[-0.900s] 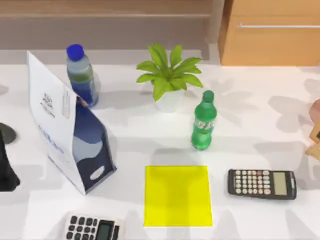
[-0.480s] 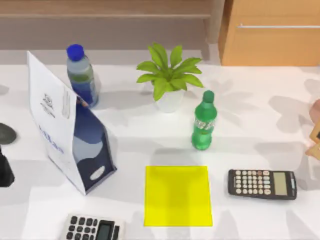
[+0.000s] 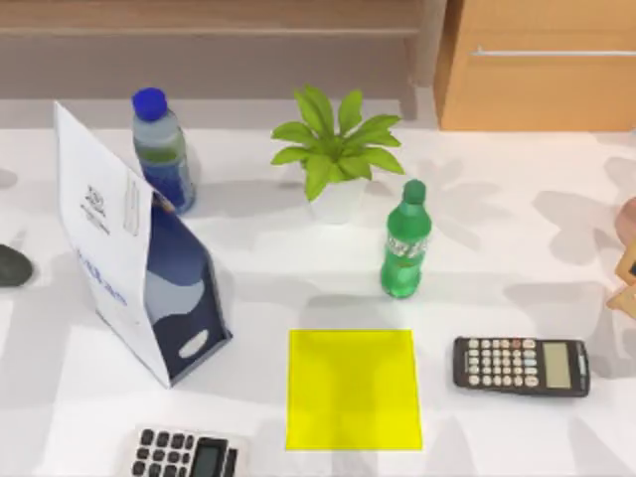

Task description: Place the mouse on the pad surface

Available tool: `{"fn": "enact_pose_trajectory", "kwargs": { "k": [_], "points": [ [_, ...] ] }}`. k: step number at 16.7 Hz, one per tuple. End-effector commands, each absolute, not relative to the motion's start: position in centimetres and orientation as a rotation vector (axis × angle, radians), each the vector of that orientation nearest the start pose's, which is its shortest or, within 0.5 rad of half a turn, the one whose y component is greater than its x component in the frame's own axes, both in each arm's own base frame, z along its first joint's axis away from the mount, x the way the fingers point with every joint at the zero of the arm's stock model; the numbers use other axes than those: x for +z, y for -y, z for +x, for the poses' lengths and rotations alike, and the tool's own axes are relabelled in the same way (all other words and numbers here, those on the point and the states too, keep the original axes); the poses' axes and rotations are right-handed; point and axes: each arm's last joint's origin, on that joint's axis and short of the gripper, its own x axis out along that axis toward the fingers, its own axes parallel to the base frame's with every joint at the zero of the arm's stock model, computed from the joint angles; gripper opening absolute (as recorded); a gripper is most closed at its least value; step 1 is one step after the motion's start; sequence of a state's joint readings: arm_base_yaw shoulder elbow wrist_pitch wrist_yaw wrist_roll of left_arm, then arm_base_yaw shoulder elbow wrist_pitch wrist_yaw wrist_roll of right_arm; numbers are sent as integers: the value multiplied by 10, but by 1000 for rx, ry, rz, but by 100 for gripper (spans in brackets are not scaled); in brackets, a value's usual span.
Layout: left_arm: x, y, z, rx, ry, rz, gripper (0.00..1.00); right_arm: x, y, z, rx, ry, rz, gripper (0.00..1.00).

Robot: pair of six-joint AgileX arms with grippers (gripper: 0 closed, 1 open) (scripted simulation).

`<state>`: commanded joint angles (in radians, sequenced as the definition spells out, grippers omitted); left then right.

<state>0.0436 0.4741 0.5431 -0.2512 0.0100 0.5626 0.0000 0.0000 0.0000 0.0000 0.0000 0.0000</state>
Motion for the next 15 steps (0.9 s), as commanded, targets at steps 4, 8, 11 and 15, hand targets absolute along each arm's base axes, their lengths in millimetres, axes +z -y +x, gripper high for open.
{"fn": "enact_pose_trajectory", "kwargs": {
  "k": [4, 8, 11, 15],
  "points": [
    [332, -11, 164, -85, -301, 841, 100, 160, 1, 106, 0, 0, 0, 100],
    [364, -20, 220, -217, -441, 1130, 100, 160, 1, 106, 0, 0, 0, 100],
    [366, -29, 271, -376, -566, 1319, 100, 160, 1, 106, 0, 0, 0, 100],
    [327, -43, 337, -693, -760, 1485, 100, 160, 1, 106, 0, 0, 0, 100]
  ]
}}
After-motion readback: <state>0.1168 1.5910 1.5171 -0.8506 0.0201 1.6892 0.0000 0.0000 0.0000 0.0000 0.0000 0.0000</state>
